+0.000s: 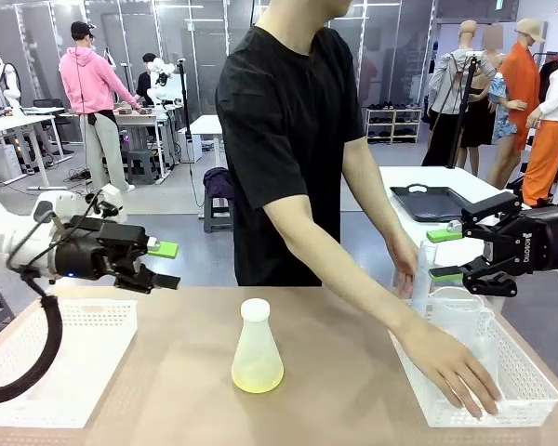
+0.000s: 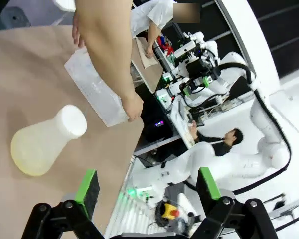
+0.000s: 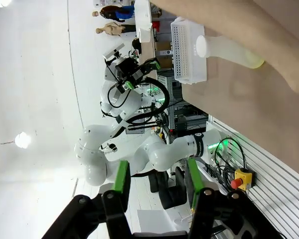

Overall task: Prepare the solutions needed for the experiment.
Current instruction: When the human places the Big flask in the center of the table, pick up the Big flask and place it in the left Organizing basket.

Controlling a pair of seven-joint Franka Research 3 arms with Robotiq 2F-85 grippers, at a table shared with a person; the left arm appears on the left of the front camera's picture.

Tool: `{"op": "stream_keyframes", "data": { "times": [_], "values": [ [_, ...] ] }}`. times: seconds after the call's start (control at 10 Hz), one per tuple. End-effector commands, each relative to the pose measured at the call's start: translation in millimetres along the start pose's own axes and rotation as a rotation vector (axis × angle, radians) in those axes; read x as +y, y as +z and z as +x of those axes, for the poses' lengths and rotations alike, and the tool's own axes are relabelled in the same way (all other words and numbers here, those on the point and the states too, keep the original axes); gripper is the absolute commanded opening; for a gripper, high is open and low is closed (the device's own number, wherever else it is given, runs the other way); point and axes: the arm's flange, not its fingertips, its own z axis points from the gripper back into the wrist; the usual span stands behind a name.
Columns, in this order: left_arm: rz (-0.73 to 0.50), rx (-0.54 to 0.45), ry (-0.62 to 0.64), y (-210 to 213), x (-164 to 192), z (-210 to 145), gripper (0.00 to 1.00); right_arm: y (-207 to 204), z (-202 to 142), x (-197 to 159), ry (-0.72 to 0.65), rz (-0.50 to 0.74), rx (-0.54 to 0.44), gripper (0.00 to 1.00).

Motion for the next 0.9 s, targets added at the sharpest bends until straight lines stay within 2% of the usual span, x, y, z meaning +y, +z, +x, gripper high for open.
{"op": "stream_keyframes", "data": {
  "times": [0.0,0.2,0.3,0.4,0.6,0.8],
  "values": [
    [0.029,-0.008,-0.237,-12.0,12.9,7.0,1.00,-2.5,-1.7,1.9,0.020,0.016,-0.007,0.57],
    [0.072,0.042,-0.434,-21.1,17.4,8.7,1.00,-2.5,-1.7,1.9,0.020,0.016,-0.007,0.57],
    [0.075,0.027,-0.539,-25.7,17.9,10.6,1.00,-2.5,-1.7,1.9,0.020,0.016,-0.007,0.57],
    [0.048,0.020,-0.557,-26.7,18.0,11.8,1.00,-2.5,-1.7,1.9,0.020,0.016,-0.007,0.57],
    [0.091,0.026,-0.558,-25.0,15.6,13.0,1.00,-2.5,-1.7,1.9,0.020,0.016,-0.007,0.57],
    [0.052,0.042,-0.549,-21.1,12.8,8.1,1.00,-2.5,-1.7,1.9,0.020,0.016,-0.007,0.57]
  ]
}}
